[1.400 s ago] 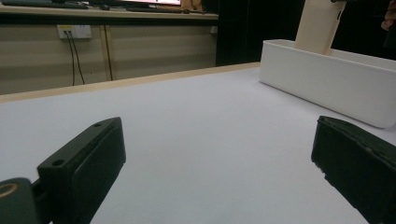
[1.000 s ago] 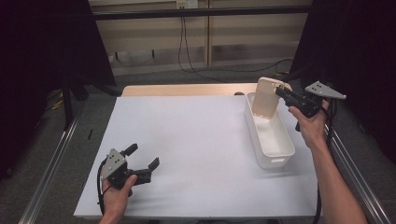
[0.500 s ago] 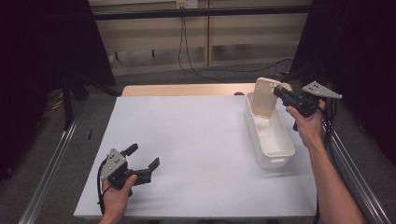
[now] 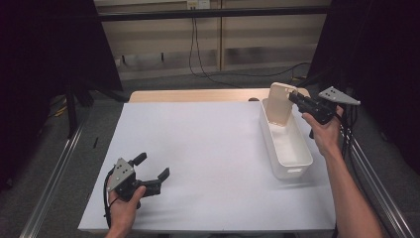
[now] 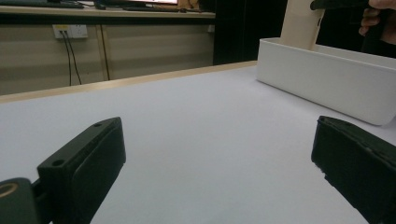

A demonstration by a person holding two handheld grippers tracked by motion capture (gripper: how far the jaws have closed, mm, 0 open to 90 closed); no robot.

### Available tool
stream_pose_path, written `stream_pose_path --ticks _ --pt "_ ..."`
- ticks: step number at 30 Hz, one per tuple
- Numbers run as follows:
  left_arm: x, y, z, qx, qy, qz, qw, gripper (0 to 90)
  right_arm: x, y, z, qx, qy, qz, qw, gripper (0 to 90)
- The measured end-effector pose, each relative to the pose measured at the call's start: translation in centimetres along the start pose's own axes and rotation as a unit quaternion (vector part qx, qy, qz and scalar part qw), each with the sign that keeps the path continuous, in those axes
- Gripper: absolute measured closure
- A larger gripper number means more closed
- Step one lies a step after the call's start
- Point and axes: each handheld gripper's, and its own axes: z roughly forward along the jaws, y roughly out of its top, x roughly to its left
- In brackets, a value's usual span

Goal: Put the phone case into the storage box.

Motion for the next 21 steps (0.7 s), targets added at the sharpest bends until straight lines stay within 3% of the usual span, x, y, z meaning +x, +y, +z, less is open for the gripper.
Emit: stream_pose_path --ticks 21 --pt "0.3 -0.1 0.0 0.001 0.002 -0.005 1.0 3.0 -0.5 -0.7 2.1 0.014 -0.009 -0.012 0.9998 81.6"
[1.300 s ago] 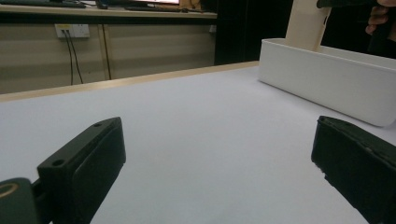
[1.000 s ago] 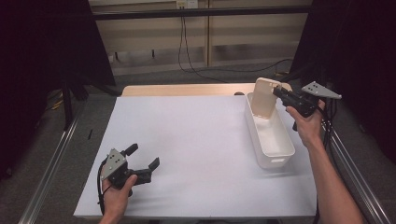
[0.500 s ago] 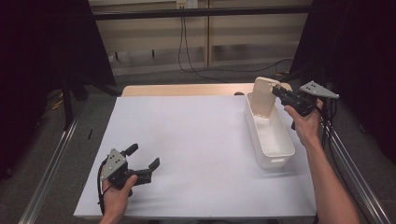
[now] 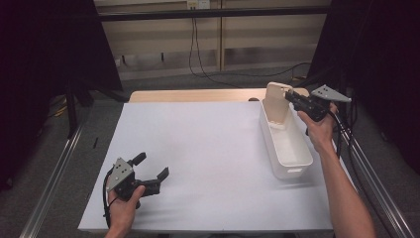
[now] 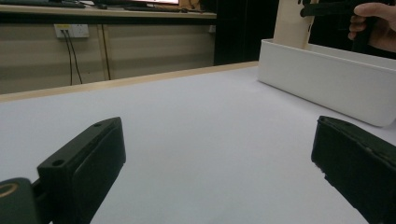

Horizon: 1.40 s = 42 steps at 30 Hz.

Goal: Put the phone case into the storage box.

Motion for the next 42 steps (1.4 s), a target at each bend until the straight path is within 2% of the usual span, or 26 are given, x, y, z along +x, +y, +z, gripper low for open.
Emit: stream_pose_path --ticks 6,12,16,19,26,34,36,42 --pt "0.1 0.0 0.0 0.001 0.002 0.0 1.0 3.0 -0.6 -0.1 0.5 0.003 -0.006 0.0 1.0 81.6" --pt "0.1 0.0 0.1 0.003 0.003 0.0 1.0 3.0 -1.0 -0.6 0.9 0.01 -0.003 0.001 0.9999 81.6" --pt "0.1 -0.1 0.1 0.004 0.001 0.0 1.0 3.0 -1.4 -0.9 1.2 0.005 -0.003 0.01 0.9999 81.6" --pt "0.1 -0.1 0.1 0.005 0.001 0.001 1.0 3.0 -1.7 -1.1 1.4 0.006 0.0 0.008 0.9999 81.6" --pt "0.0 -0.1 0.2 0.004 0.001 0.0 1.0 3.0 -2.4 -1.7 1.7 0.002 0.013 0.025 0.9996 81.6" --pt "0.1 -0.1 0.2 0.005 0.001 0.003 1.0 3.0 -2.8 -1.3 2.5 0.004 0.03 0.019 0.9994 81.6" --pt "0.0 -0.1 0.2 0.004 0.001 -0.004 1.0 3.0 -2.8 -1.5 2.6 0.006 0.034 0.019 0.9992 81.6" --pt "0.1 -0.1 0.1 0.005 0.0 0.006 1.0 3.0 -3.1 -2.0 2.9 0.007 0.037 0.024 0.999 81.6"
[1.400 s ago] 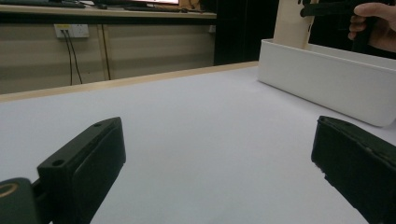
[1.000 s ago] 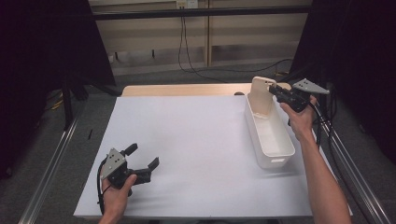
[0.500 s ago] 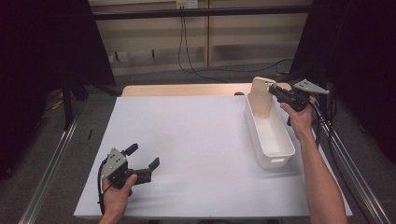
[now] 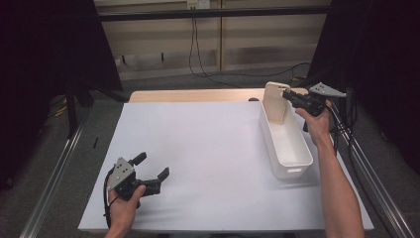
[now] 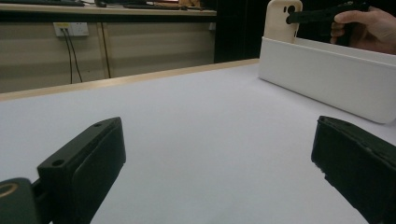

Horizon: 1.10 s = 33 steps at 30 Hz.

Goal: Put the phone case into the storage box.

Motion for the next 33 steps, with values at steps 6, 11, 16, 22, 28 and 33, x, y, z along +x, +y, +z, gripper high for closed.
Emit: stream_pose_path --ticks 6,11,16,22,28,33 --pt "-0.1 0.0 0.2 0.002 0.0 0.001 1.0 3.0 -0.5 -0.2 0.0 -0.001 -0.005 0.009 0.9999 81.4" --pt "0.0 -0.1 0.2 0.004 -0.001 0.0 1.0 3.0 -0.6 -0.3 0.1 -0.005 -0.007 0.01 0.9999 81.1" --pt "0.0 -0.1 0.2 0.003 0.0 -0.001 1.0 3.0 -0.6 -0.2 0.3 0.0 -0.009 0.007 0.9999 80.1" --pt "0.0 -0.1 0.2 0.003 0.001 -0.005 1.0 3.0 -0.7 0.2 0.7 0.007 -0.017 -0.002 0.9998 78.9" --pt "0.1 -0.1 0.3 0.005 0.0 0.001 1.0 3.0 -0.7 0.4 1.0 0.014 -0.025 -0.006 0.9996 76.8" --pt "0.0 -0.1 0.3 0.004 -0.001 -0.003 1.0 3.0 -0.8 0.4 1.2 0.015 -0.033 -0.004 0.9993 75.0"
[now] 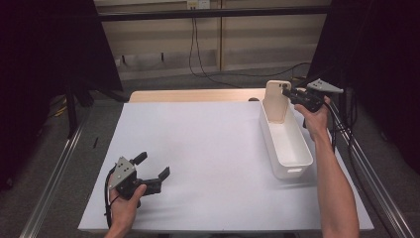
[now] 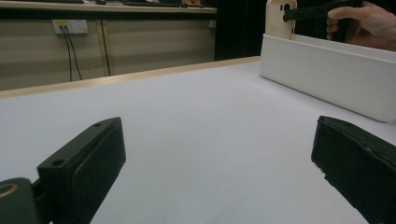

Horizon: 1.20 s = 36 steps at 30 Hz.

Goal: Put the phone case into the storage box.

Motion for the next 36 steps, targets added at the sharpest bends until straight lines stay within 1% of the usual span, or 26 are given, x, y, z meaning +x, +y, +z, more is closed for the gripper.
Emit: stream_pose_path --ticks 3,5,6,7,8,9,11,13,16,18,20,21,24,25,27,29,31,32,33,34,36 --pt "0.04 0.01 0.01 0.0 0.0 0.001 1.0 3.0 -0.13 -0.03 0.03 0.001 -0.004 0.0 1.0 74.2" --pt "-0.02 -0.02 0.07 0.0 0.001 -0.005 1.0 3.0 -0.19 -0.03 0.05 0.0 -0.006 0.001 1.0 74.1" --pt "0.06 -0.01 0.1 0.001 -0.001 0.001 1.0 3.0 -0.17 -0.01 0.05 0.0 -0.008 0.0 1.0 73.9" --pt "0.05 -0.02 0.15 0.003 -0.001 0.002 1.0 3.0 -0.16 0.02 0.09 0.0 -0.009 0.0 1.0 73.7" --pt "-0.02 -0.04 0.18 0.003 -0.001 -0.002 1.0 3.0 -0.2 0.1 0.15 0.001 -0.011 0.0 0.9999 72.2" --pt "0.04 -0.03 0.18 0.003 -0.001 0.002 1.0 3.0 -0.23 0.16 0.17 0.002 -0.012 -0.002 0.9999 72.3" --pt "0.01 -0.03 0.17 0.002 -0.001 -0.001 1.0 3.0 -0.2 0.32 0.23 0.001 -0.013 -0.001 0.9999 71.7" --pt "0.09 -0.03 0.13 0.003 0.0 0.001 1.0 3.0 -0.2 0.39 0.25 0.001 -0.014 -0.002 0.9999 71.5" --pt "0.11 -0.06 0.21 0.004 0.003 0.0 1.0 3.0 -0.26 0.27 0.37 0.005 -0.02 -0.001 0.9998 71.5" --pt "0.13 -0.04 0.24 0.004 0.002 0.001 1.0 3.0 -0.35 0.2 0.54 0.008 -0.019 -0.004 0.9998 73.5" --pt "0.09 -0.06 0.22 0.003 0.004 -0.004 1.0 3.0 -0.36 0.25 0.65 0.004 -0.021 0.001 0.9998 72.3" --pt "0.2 -0.05 0.22 0.005 0.002 0.001 1.0 3.0 -0.35 0.31 0.71 0.003 -0.02 0.0 0.9998 72.3" --pt "0.21 -0.1 0.3 0.006 0.002 -0.004 1.0 3.1 -0.23 0.33 0.82 0.004 -0.018 0.0 0.9998 72.0" --pt "0.22 -0.1 0.3 0.007 0.002 -0.003 1.0 3.1 -0.19 0.33 0.83 0.003 -0.018 -0.001 0.9998 71.7" --pt "0.21 -0.09 0.28 0.007 0.001 -0.003 1.0 3.1 -0.16 0.31 0.82 0.004 -0.019 0.0 0.9998 68.1" --pt "0.22 -0.08 0.25 0.005 0.002 -0.004 1.0 3.1 -0.14 0.25 0.74 0.002 -0.02 0.006 0.9998 66.6" --pt "0.32 -0.05 0.23 0.006 0.002 0.0 1.0 3.1 -0.14 0.22 0.64 0.002 -0.023 0.011 0.9997 60.2" --pt "0.28 -0.06 0.25 0.004 0.003 -0.004 1.0 3.1 -0.15 0.25 0.57 0.0 -0.023 0.01 0.9997 60.8" --pt "0.28 -0.05 0.25 0.004 0.003 -0.004 1.0 3.1 -0.12 0.3 0.49 0.001 -0.024 0.009 0.9997 59.7" --pt "0.27 -0.05 0.27 0.004 0.003 -0.005 1.0 3.1 -0.11 0.33 0.44 0.001 -0.024 0.01 0.9997 56.7" --pt "0.28 -0.03 0.28 0.002 0.003 -0.005 1.0 3.1 -0.05 0.35 0.36 0.0 -0.024 0.012 0.9996 55.8"
